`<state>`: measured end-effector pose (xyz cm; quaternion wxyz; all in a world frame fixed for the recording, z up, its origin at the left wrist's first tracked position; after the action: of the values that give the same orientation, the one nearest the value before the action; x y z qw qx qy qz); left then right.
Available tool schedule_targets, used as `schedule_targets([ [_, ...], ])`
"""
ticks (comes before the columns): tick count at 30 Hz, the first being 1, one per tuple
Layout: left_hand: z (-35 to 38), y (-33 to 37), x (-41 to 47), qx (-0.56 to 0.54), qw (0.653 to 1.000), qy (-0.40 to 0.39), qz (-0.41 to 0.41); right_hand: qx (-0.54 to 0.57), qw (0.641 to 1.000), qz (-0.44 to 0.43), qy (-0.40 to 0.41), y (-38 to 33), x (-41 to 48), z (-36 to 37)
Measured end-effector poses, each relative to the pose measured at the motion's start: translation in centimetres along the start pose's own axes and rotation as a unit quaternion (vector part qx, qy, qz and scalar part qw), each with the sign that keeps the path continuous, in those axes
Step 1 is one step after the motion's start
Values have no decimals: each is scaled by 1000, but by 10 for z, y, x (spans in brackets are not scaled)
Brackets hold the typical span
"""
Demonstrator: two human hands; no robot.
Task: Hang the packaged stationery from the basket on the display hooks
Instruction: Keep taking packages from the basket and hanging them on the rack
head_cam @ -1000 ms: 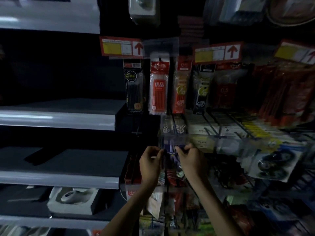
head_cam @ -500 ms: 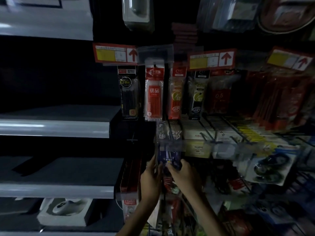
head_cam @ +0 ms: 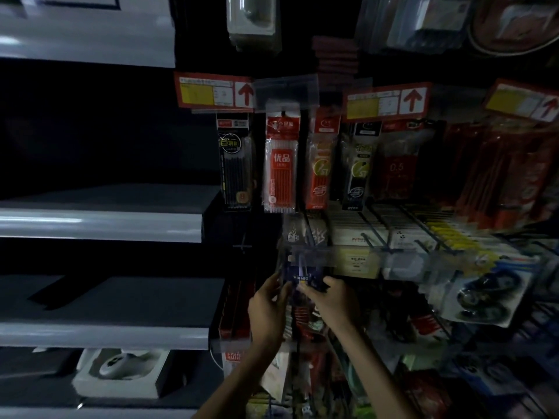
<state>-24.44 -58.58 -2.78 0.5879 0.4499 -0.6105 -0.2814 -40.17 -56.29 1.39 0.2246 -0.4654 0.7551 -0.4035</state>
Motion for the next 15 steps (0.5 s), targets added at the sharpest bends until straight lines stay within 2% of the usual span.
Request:
schedule_targets([
  [9, 4, 4, 0, 32, 999, -26, -1, 24, 1000, 13, -9, 15, 5, 0],
  [15, 17, -2, -1, -57, 994, -89, -17, 55, 998, 5, -2, 17, 6, -1],
])
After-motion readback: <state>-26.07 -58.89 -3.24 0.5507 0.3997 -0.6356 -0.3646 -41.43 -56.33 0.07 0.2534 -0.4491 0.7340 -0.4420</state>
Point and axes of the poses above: each hand's wrist, its own x-axis towards the middle knuckle, its own z-axis out of the palm, y = z × x, the point moved 3 cm from there along x, towards the middle knuckle, and after that the axes turned 11 degrees about z, right-handed, at the moved point
